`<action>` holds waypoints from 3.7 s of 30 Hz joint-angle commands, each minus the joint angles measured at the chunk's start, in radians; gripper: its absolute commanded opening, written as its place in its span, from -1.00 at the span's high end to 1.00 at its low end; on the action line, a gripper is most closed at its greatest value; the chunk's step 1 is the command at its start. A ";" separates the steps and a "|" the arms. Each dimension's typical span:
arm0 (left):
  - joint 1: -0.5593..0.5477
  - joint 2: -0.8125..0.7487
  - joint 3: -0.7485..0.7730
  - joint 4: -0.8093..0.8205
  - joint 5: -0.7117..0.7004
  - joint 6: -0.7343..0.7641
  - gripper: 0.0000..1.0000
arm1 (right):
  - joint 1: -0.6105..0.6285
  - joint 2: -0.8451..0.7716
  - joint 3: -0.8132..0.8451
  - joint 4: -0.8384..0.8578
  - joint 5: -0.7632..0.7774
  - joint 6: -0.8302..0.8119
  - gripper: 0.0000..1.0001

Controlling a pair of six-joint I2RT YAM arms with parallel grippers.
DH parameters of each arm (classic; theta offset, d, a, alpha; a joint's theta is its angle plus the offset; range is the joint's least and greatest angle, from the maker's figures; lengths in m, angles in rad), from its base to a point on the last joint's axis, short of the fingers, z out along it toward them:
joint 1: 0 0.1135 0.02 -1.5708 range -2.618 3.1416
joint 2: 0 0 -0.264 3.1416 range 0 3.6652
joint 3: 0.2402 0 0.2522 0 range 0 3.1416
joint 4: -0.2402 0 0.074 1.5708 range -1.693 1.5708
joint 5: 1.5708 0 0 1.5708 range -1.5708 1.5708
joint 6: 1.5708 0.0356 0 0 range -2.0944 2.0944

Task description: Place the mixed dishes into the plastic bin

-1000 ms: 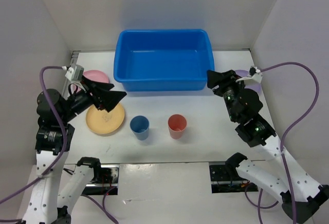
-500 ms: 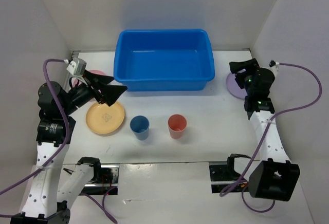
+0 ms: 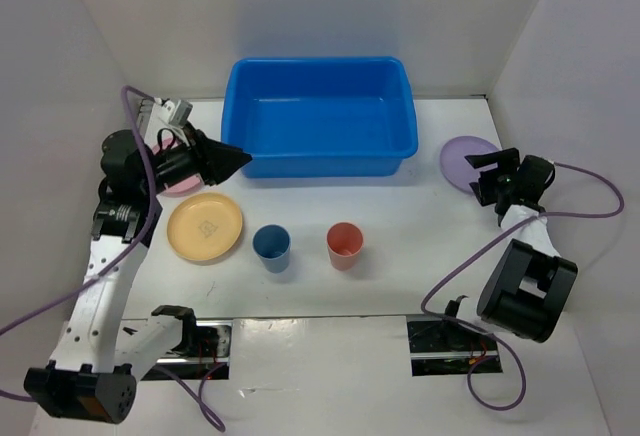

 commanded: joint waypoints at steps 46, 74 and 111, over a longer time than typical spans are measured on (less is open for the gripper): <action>0.111 0.214 0.093 -0.028 0.151 0.018 -0.55 | 0.120 0.366 -0.011 0.089 0.428 0.638 0.39; 0.139 0.177 0.093 -0.046 0.190 -0.002 -0.55 | 0.391 0.084 0.401 0.006 0.355 0.270 1.00; 0.190 0.128 0.093 -0.088 0.156 -0.033 -0.55 | 0.819 1.201 1.574 -0.741 0.270 -0.163 0.81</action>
